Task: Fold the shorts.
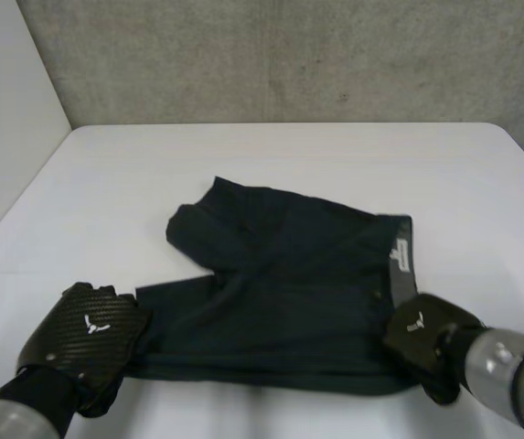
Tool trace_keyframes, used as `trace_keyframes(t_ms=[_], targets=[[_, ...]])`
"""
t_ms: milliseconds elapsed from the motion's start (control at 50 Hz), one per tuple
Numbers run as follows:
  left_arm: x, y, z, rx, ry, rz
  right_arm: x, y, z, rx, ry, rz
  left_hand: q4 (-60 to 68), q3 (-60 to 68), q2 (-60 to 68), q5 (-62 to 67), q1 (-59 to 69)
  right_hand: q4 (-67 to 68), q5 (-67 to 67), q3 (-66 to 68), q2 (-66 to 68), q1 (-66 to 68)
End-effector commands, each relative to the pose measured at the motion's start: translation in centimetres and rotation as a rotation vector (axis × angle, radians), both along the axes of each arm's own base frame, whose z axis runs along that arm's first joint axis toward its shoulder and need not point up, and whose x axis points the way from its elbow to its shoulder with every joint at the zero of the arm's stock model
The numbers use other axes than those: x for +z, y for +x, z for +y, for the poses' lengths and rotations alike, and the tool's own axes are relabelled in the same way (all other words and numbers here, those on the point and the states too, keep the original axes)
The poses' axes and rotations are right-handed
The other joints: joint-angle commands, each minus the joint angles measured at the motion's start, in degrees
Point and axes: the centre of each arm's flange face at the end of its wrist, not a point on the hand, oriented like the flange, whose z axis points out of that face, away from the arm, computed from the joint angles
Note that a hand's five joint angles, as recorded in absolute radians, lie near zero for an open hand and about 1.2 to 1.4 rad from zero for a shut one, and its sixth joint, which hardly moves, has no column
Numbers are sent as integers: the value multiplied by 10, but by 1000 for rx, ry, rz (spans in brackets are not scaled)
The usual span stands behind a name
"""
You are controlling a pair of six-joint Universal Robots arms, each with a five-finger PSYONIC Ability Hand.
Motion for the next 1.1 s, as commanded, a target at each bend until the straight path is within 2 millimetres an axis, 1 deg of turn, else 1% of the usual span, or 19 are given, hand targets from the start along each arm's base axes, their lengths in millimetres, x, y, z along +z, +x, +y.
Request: trace_keyframes(t_ms=[20, 80, 240, 320, 340, 460, 480, 560, 620, 640, 720, 860, 880, 900, 940, 960, 1040, 1080, 1100], targets=[[9, -5, 5, -106, 17, -20, 15, -5, 14, 45, 18, 32, 113, 117, 113, 147, 150, 117, 145, 113, 129, 232], [1, -12, -10, -101, 15, -16, 17, 1, 3, 44, -45, -5, 113, 117, 113, 147, 150, 117, 145, 113, 129, 232], [-12, -40, -74, -56, -88, 40, 9, 14, -26, -24, -84, -94, 113, 117, 113, 147, 150, 117, 145, 113, 129, 232], [-2, -61, -111, -51, -206, 102, 12, 21, -46, -75, -127, -168, 113, 117, 113, 147, 150, 117, 145, 113, 129, 232], [2, -70, -128, -46, -256, 129, 13, 23, -51, -79, -140, -178, 113, 117, 113, 147, 150, 117, 145, 113, 129, 232], [2, -102, -191, 10, -356, 169, 11, 29, -86, -137, -243, -202, 113, 117, 113, 147, 150, 117, 145, 113, 129, 232], [-3, -111, -207, 28, -369, 169, 9, 31, -97, -159, -278, -200, 113, 117, 113, 147, 150, 117, 145, 113, 129, 232], [-12, -137, -238, 33, -421, 161, 3, 38, -120, -192, -369, -197, 113, 117, 113, 147, 150, 117, 145, 113, 129, 232], [-23, -154, -252, 12, -458, 137, -3, 42, -136, -211, -423, -199, 113, 117, 113, 147, 150, 117, 145, 113, 129, 232], [-33, -162, -261, 5, -478, 117, -10, 45, -147, -222, -456, -195, 113, 117, 113, 147, 150, 117, 145, 113, 129, 232], [-55, -179, -276, -9, -521, 84, -23, 51, -171, -240, -545, -168, 113, 117, 113, 147, 150, 117, 145, 113, 129, 232], [-84, -190, -282, -23, -515, 105, -48, 57, -201, -244, -643, -126, 113, 117, 113, 147, 150, 117, 145, 113, 129, 232], [-90, -191, -282, -30, -498, 121, -49, 57, -203, -250, -651, -133, 113, 117, 113, 147, 150, 38, 65, 34, 49, 153], [-92, -192, -282, -34, -491, 134, -50, 56, -206, -259, -660, -144, -9, -4, -9, 25, 29, -151, -124, -155, -140, -36], [-92, -194, -281, -37, -480, 165, -47, 56, -212, -288, -691, -198, -346, -342, -346, -312, -309, -583, -555, -587, -571, -468], [-93, -196, -277, -43, -458, 195, -44, 55, -213, -300, -697, -218, -587, -583, -587, -553, -550, -583, -555, -587, -571, -468], [-93, -205, -260, -61, -392, 273, -27, 46, -211, -366, -678, -336, -587, -583, -587, -553, -550, -583, -555, -587, -571, -468], [-78, -204, -256, -59, -384, 315, -14, 42, -204, -387, -667, -386, -587, -583, -587, -553, -550, -583, -555, -587, -571, -468], [-60, -199, -252, -50, -374, 353, -3, 37, -197, -400, -647, -430, -587, -583, -587, -553, -550, -583, -555, -587, -571, -468]])
